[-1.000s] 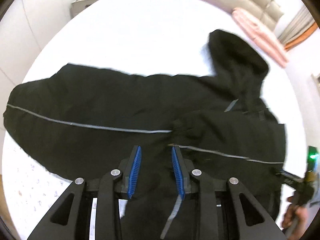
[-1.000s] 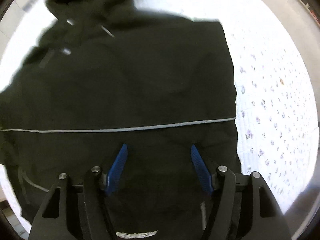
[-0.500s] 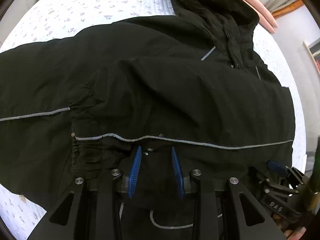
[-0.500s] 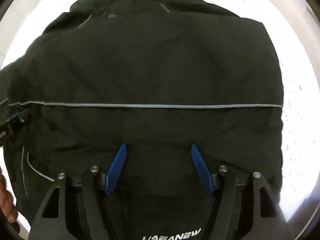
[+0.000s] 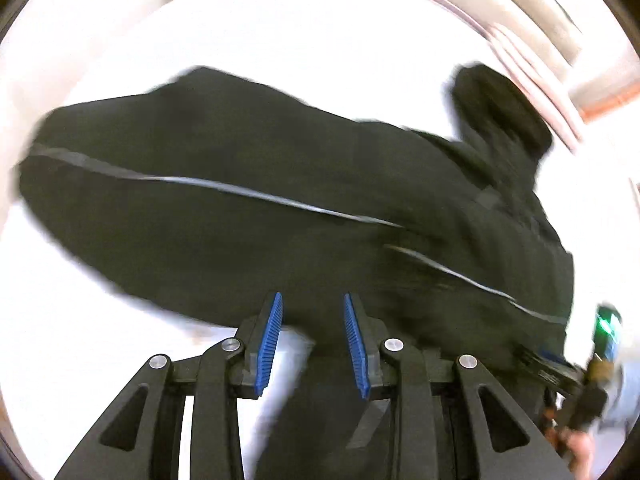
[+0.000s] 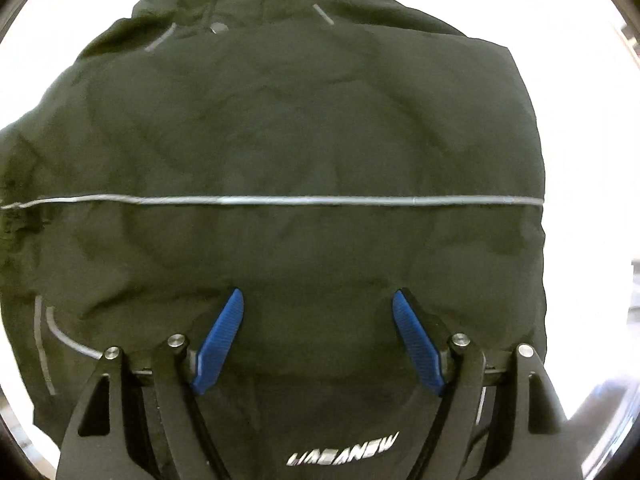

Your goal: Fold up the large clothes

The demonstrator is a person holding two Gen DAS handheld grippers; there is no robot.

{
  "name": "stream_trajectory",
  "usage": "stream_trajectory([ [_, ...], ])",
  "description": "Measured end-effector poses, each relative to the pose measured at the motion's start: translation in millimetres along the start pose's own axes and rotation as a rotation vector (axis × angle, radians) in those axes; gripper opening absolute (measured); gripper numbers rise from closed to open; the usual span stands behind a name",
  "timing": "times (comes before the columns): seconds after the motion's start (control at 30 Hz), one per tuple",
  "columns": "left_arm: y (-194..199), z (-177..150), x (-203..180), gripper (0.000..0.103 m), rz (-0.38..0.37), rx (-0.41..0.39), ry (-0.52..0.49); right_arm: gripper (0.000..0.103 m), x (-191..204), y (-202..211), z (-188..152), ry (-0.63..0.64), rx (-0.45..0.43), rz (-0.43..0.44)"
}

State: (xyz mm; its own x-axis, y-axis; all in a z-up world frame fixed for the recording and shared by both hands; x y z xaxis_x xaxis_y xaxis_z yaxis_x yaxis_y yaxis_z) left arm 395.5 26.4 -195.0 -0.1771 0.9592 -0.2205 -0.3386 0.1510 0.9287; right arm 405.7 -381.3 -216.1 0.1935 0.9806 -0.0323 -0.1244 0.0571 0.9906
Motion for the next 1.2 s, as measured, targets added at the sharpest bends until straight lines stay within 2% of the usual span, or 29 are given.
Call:
stream_trajectory([
  [0.2,33.6,25.8,156.3,0.033,0.107,-0.108,0.253,0.080,34.1,29.4,-27.6,0.067,-0.032,-0.013],
  [0.3,42.3,44.4,220.8,0.033,0.105,-0.169,0.375,0.080,46.3,35.6,-40.3,0.085,-0.031,-0.013],
  [0.4,41.4,57.0,275.6,0.035,0.043,-0.219,0.518,0.080,57.9,37.5,-52.4,0.099,-0.014,-0.014],
  [0.5,24.3,68.1,298.8,0.038,0.019,-0.216,0.598,0.080,72.9,37.2,-55.8,0.114,0.001,-0.024],
  [0.53,14.8,71.9,295.8,0.038,0.012,-0.210,0.607,0.080,77.4,38.3,-55.8,0.119,0.002,-0.031],
  [0.67,-3.5,74.1,313.6,0.038,0.061,-0.178,0.615,0.080,89.8,42.8,-65.1,0.139,0.001,-0.041],
  [0.9,-30.6,80.1,331.5,0.039,0.042,-0.165,0.650,0.080,105.7,44.2,-62.1,0.159,0.004,-0.047],
  [0.97,-35.1,78.6,334.9,0.039,0.017,-0.164,0.661,0.080,109.3,31.5,-97.4,0.156,0.011,-0.043],
  [1.03,-37.1,78.5,337.2,0.039,-0.007,-0.164,0.667,0.080,112.7,29.5,-101.8,0.153,0.023,-0.042],
  [1.1,-37.0,79.7,336.8,0.023,-0.039,-0.168,0.655,0.080,112.9,26.5,-105.7,0.149,0.035,-0.030],
  [1.17,-32.5,80.7,332.9,0.014,-0.031,-0.183,0.632,0.080,118.1,27.1,-111.4,0.150,0.036,-0.027],
  [1.2,-26.8,81.3,327.8,0.013,-0.025,-0.196,0.605,0.080,115.8,25.8,-111.5,0.153,0.033,-0.027],
])
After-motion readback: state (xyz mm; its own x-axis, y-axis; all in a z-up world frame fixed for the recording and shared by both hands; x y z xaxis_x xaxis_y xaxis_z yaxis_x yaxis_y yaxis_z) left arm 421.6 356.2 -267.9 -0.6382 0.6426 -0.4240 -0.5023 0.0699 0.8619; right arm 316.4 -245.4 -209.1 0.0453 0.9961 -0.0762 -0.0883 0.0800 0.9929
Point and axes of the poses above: each gripper's, at about its wrist camera, not at the fingertips, and y roughly against the way its jaws point, x to its left, z to its top, the point moved 1 cm from there along -y, roughly the way its jaws point, and after that the axes turned 1 degree about -x, right-handed, at the moved point
